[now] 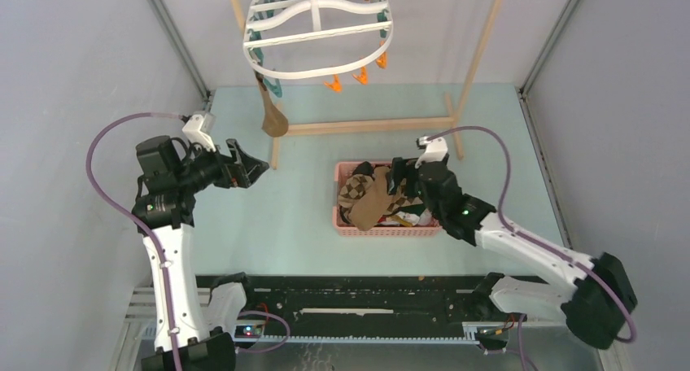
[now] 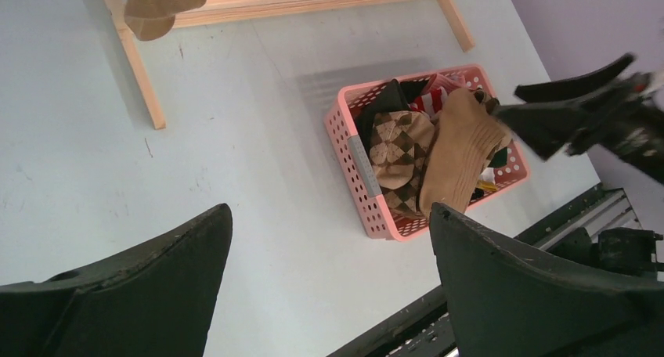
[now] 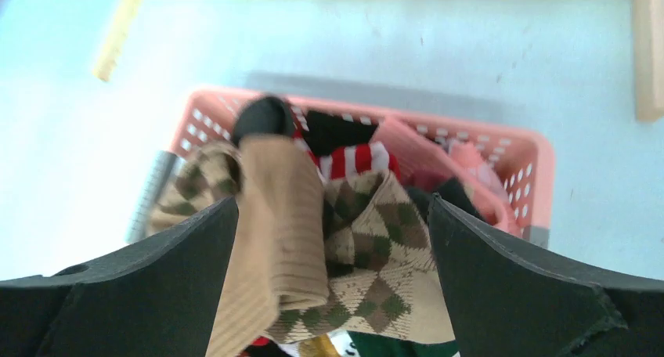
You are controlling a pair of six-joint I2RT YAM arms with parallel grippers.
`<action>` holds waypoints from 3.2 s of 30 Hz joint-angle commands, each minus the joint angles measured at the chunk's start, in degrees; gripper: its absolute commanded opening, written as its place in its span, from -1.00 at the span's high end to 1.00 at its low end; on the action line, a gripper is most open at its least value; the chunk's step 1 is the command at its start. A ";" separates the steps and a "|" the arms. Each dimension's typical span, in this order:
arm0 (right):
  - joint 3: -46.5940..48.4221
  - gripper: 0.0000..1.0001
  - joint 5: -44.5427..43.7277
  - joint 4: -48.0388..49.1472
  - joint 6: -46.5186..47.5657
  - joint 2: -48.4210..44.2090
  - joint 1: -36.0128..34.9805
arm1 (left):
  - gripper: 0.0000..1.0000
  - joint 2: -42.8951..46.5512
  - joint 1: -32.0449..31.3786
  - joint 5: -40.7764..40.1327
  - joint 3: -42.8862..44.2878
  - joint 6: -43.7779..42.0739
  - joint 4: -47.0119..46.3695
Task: Remove the socks clipped to the hanger
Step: Place the sock in the bin, then remove the sock from the hanger.
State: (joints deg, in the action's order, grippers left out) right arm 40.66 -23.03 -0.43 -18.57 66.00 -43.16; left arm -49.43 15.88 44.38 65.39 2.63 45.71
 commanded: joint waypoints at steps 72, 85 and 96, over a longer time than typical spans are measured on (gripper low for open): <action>78.84 0.97 25.51 29.57 13.70 67.73 -8.65 | -1.00 -11.09 20.94 13.80 12.13 -15.98 18.01; 47.35 1.00 34.28 44.16 11.45 43.94 -11.95 | -0.93 -8.12 20.79 18.02 12.09 -16.87 19.55; 31.71 1.00 52.29 48.03 -1.37 27.57 -11.51 | -0.98 -2.98 8.01 24.71 10.39 -16.39 19.23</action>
State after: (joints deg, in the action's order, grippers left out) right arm 74.81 21.37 45.04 -14.37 100.09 -54.70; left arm -54.83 29.71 65.08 75.13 -13.02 64.88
